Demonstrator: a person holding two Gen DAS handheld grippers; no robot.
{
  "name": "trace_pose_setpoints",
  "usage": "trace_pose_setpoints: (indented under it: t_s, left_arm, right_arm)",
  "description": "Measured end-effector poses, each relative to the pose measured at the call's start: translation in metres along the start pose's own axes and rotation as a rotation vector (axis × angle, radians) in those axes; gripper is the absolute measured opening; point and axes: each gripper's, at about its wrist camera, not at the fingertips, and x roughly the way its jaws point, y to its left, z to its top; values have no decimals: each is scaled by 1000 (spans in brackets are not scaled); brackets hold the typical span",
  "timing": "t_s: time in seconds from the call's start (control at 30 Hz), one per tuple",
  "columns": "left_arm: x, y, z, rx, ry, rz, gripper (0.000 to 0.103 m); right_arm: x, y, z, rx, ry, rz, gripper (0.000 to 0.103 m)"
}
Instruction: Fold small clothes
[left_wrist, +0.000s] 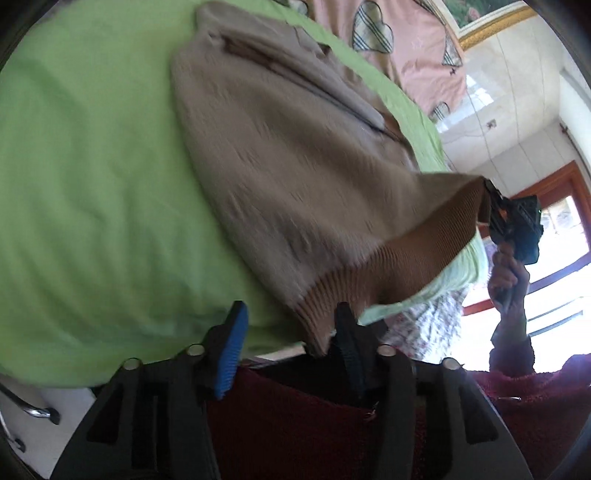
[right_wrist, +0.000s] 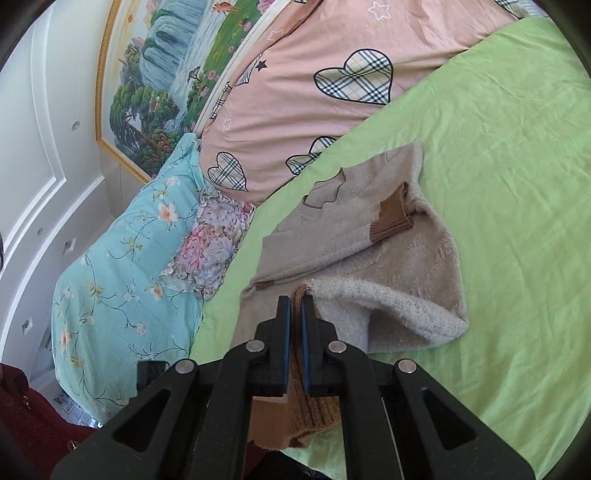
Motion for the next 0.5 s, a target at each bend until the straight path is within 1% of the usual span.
trace_pose_setpoints:
  t_s: [0.03, 0.07, 0.1, 0.13, 0.17, 0.2, 0.23, 0.3, 0.37, 0.43, 0.5]
  left_arm:
    - [9, 0, -3, -2, 4, -8, 66]
    - [18, 0, -4, -11, 10, -9, 66]
    - [26, 2, -3, -23, 16, -26, 65]
    - [29, 1, -1, -24, 8, -41, 63]
    - [30, -2, 2, -17, -11, -51, 59]
    - [30, -5, 2, -1, -27, -59, 38]
    - [29, -8, 4, 17, -32, -73, 5]
    - [31, -19, 9, 37, -40, -64, 7]
    - [25, -31, 9, 82, -77, -33, 6]
    - [6, -43, 6, 123, -142, -4, 6]
    - [-18, -46, 6, 125, -204, -13, 5]
  right_arm:
    - [-1, 1, -1, -3, -1, -2, 6]
    - [-3, 3, -2, -7, -1, -3, 6]
    - [-3, 5, -3, -13, 0, -3, 6]
    - [-4, 6, -4, -14, -1, -4, 6]
    - [-4, 8, -5, -14, -2, -5, 6]
    - [-4, 8, -6, -14, -1, -3, 6]
    - [-5, 8, -6, -14, -1, -3, 6]
    - [-6, 9, -7, -14, -4, -2, 6]
    - [-6, 8, -6, -8, -9, -6, 6]
    - [-12, 6, -9, 3, -19, -3, 6]
    - [-22, 5, -15, 4, -28, 12, 6]
